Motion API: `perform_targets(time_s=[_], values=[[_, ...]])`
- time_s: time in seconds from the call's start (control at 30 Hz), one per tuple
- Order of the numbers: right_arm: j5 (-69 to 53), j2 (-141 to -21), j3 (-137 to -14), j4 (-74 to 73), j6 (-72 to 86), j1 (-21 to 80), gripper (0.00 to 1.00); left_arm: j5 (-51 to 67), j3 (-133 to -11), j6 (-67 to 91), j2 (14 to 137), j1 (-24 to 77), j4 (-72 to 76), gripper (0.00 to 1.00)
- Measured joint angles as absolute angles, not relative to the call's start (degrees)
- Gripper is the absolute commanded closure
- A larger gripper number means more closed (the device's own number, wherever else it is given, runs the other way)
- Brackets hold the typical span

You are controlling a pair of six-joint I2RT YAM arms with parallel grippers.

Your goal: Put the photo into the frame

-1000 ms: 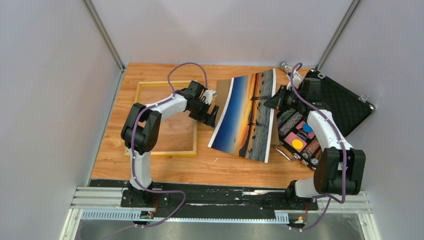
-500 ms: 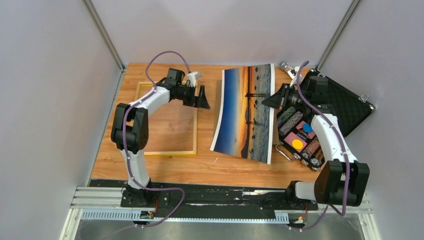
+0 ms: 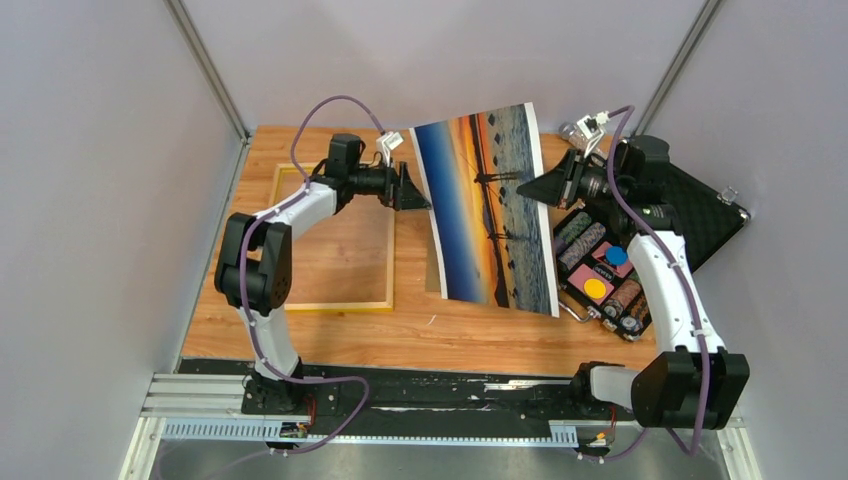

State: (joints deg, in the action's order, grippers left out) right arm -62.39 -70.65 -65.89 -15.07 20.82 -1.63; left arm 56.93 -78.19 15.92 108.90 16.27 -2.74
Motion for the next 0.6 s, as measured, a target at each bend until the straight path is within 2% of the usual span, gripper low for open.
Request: perform_targets(time_s=[0.3,0.5,0.6], values=[[-64.58,-70.65,-67.20,-12.69,26.39,-1.28,1.00,61.78,-69.73,20.36,104.66,16.25,15.38,0.00],[-64.79,-70.65,-67.20,-10.70,29.39,-1.23,1.00,64.29,-64.10,34.00,106.08,16.82,37.43,0.00],[-64.77,-70.67,-67.18,-9.23,30.85,-1.23,1.00,64.51,-62.57,42.35,108.60,17.67,48.69,0.04]])
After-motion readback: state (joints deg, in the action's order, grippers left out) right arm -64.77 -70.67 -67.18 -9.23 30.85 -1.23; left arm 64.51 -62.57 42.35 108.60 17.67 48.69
